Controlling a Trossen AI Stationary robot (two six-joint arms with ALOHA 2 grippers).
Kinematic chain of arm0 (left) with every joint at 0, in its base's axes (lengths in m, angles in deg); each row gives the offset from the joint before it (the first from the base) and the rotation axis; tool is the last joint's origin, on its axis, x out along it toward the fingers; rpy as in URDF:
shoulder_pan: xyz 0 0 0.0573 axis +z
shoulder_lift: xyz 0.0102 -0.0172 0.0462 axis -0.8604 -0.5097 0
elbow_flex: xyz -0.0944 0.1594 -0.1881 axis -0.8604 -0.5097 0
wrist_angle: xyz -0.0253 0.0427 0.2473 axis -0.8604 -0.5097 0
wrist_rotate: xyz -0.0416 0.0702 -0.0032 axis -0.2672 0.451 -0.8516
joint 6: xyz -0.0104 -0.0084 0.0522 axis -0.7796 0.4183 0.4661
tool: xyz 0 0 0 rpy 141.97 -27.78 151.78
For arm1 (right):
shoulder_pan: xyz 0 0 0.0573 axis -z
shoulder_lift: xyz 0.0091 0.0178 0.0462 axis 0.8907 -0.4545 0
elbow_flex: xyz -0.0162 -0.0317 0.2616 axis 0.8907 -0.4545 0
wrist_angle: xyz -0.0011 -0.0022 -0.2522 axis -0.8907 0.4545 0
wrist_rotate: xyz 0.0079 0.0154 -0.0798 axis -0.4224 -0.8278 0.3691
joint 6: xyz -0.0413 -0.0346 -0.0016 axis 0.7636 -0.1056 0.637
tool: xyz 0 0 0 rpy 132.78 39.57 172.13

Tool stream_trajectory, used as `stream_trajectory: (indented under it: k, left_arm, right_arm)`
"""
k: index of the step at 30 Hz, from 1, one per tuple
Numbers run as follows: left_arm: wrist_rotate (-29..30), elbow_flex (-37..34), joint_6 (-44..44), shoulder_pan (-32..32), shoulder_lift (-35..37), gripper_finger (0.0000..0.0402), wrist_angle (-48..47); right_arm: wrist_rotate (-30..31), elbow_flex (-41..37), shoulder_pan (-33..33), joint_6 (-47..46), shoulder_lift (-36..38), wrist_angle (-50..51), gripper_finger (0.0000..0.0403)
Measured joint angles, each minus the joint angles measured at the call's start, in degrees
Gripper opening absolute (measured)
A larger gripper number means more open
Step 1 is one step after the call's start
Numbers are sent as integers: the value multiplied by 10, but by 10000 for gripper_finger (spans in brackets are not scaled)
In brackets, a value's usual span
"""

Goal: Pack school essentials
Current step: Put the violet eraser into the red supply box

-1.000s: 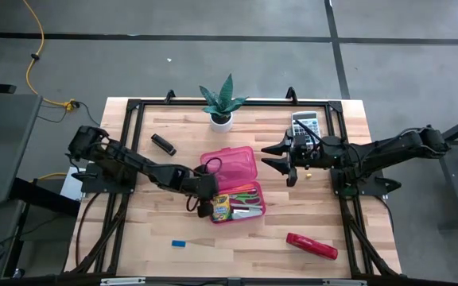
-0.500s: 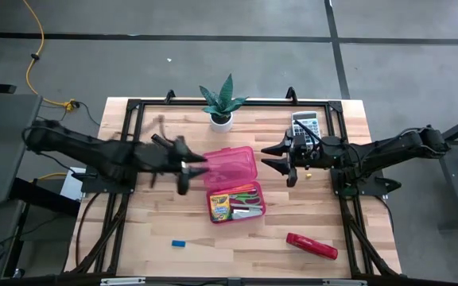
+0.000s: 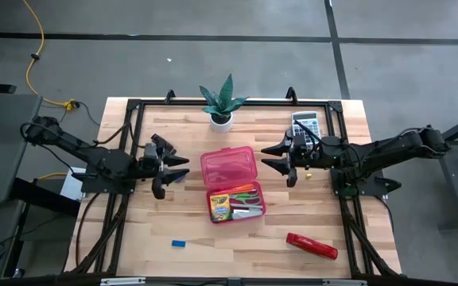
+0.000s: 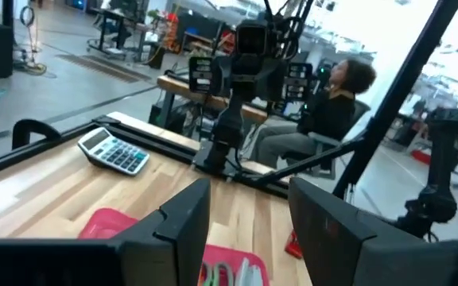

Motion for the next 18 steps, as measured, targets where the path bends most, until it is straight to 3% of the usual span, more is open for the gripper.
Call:
stream_trajectory:
  k: [18]
  left_arm:
    - [-19,-5,0,2,0,161,7]
  right_arm:
    - [0,0,0,0,0,0,162]
